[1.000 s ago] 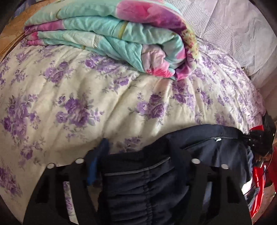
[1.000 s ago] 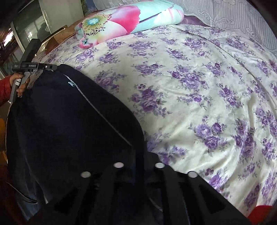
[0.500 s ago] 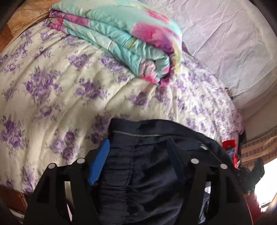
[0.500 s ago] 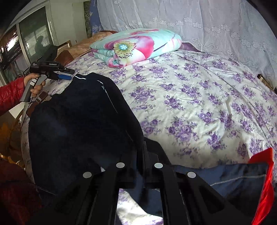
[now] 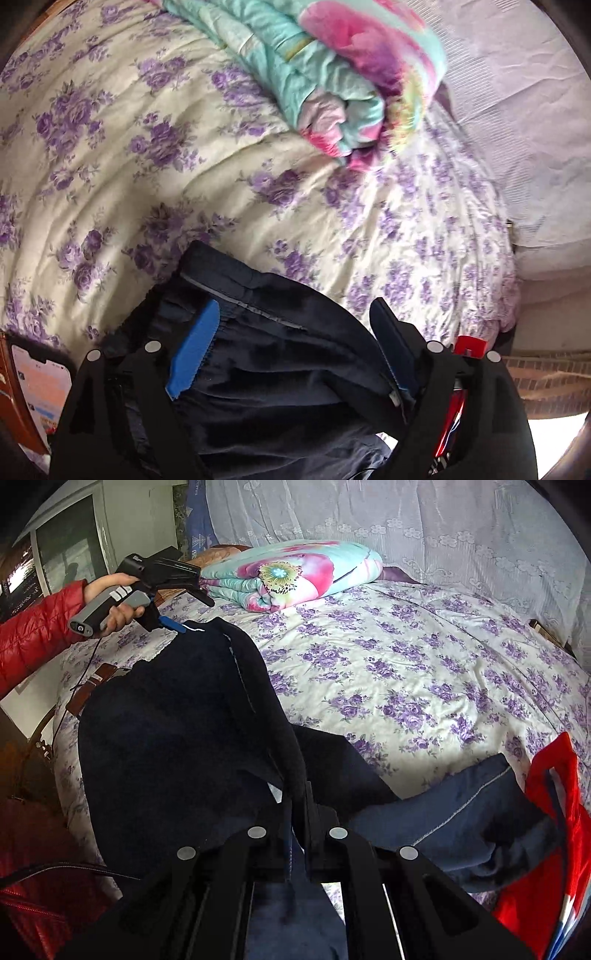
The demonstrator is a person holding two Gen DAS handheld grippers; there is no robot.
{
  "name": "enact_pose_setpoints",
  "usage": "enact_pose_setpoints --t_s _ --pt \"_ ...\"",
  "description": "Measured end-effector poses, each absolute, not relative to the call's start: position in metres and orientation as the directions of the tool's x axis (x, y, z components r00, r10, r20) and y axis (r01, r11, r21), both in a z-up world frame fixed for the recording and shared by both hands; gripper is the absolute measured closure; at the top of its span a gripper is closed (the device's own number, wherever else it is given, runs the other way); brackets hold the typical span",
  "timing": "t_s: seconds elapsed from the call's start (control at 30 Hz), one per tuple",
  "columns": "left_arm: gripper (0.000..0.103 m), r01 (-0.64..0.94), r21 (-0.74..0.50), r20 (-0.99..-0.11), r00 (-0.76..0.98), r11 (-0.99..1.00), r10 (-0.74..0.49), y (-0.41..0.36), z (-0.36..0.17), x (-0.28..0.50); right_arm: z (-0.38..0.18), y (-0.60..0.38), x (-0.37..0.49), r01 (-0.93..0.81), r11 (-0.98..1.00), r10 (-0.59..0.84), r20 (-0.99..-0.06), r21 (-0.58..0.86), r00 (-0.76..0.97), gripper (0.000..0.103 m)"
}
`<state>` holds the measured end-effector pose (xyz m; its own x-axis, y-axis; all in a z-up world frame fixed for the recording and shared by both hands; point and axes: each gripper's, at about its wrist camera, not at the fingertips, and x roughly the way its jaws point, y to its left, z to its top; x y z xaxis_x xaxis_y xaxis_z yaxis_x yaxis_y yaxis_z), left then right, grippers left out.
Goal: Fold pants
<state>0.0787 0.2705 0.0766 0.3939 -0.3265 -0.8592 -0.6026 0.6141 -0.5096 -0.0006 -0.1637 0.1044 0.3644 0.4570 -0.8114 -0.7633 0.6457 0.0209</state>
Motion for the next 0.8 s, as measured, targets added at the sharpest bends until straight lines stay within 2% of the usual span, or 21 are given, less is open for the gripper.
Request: enact_pose_setpoints --t_s 0.23,0.57,0.8 --pt "0.022 -0.674 -0.412 -0.911 0.287 0.613 -0.297 0.261 0.066 0.083 0.098 -0.173 -0.032 -0.755 0.656 0.462 -0.802 0.021 0.379 0.098" --pt "0.023 -0.684 -0.435 -0.901 0.339 0.586 -0.272 0.271 0.068 0.068 0.083 -0.184 -0.051 -0.734 0.674 0.485 -0.799 0.084 0.354 0.098" --pt "0.022 -0.666 -0.272 -0.962 0.209 0.695 -0.176 0.268 0.059 0.103 0.077 -0.183 -0.056 -0.736 0.672 0.472 -0.813 0.080 0.342 0.098"
